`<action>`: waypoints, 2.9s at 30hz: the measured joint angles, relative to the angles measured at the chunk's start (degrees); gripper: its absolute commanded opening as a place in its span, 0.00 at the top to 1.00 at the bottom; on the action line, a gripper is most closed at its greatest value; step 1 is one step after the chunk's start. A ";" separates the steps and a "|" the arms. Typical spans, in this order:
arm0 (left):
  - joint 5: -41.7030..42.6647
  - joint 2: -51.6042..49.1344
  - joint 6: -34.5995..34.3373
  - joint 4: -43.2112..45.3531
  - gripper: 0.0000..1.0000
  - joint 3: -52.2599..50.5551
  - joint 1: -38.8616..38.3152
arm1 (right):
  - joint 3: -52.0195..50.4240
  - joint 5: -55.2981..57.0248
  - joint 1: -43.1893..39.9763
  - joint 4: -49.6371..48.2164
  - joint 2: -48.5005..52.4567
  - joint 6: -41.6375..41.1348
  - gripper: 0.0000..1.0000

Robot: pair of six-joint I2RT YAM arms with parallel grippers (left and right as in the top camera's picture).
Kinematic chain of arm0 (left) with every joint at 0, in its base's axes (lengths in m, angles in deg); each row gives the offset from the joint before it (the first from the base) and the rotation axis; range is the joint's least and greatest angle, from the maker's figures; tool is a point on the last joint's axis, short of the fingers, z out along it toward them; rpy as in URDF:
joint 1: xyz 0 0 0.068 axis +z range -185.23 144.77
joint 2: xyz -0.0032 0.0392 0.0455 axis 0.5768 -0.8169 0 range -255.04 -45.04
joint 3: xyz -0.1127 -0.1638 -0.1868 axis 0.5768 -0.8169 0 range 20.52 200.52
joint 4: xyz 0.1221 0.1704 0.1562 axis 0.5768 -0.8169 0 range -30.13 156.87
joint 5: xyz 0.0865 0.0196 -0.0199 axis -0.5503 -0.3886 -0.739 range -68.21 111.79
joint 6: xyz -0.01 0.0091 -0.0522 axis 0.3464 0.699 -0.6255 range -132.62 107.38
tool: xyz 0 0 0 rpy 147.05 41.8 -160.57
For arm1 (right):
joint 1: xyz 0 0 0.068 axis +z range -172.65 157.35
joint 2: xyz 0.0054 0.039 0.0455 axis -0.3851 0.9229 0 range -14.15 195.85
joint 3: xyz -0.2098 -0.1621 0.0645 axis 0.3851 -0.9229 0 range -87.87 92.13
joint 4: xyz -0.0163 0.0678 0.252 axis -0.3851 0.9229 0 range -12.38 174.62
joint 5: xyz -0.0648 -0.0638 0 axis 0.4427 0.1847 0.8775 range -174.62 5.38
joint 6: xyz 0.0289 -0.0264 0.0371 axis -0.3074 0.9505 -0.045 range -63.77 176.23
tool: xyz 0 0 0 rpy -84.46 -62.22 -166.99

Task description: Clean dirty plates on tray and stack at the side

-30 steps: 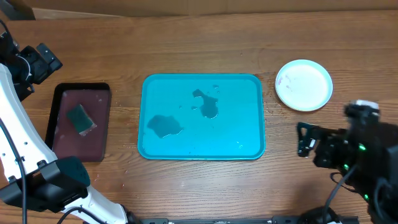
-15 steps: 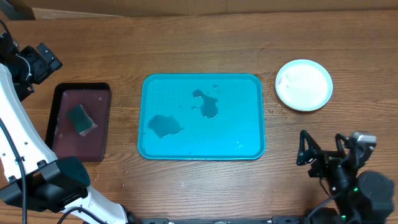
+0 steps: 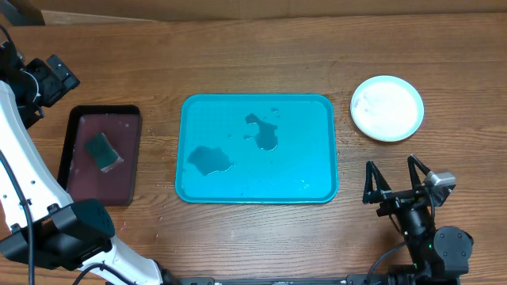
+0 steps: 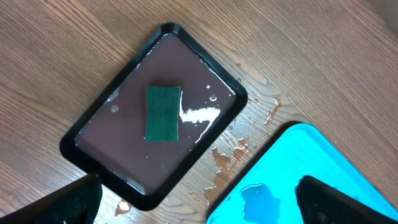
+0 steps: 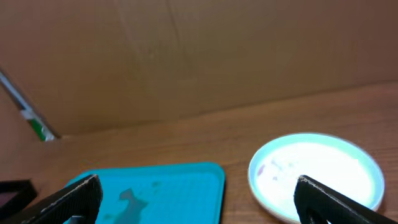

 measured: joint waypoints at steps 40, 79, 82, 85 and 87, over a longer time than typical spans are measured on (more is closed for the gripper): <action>0.00 0.00 0.00 0.00 0.00 0.00 0.00 | -8.68 5.90 -1.51 -5.62 -2.32 7.10 0.00; 0.44 1.90 0.70 -4.74 0.00 -0.33 -3.37 | -8.68 6.25 -1.51 -5.64 -2.32 7.63 0.00; 0.74 4.83 3.72 2.60 0.00 -1.51 -7.15 | -8.68 6.27 -1.51 -5.64 -2.32 7.65 0.00; 1.38 8.00 7.19 5.73 0.00 -4.07 -10.38 | -8.68 6.27 -1.51 -5.68 -2.32 7.67 0.00; 2.23 9.53 7.63 4.63 0.00 -6.67 -10.97 | -8.68 6.25 -1.51 -5.66 -2.32 7.65 0.00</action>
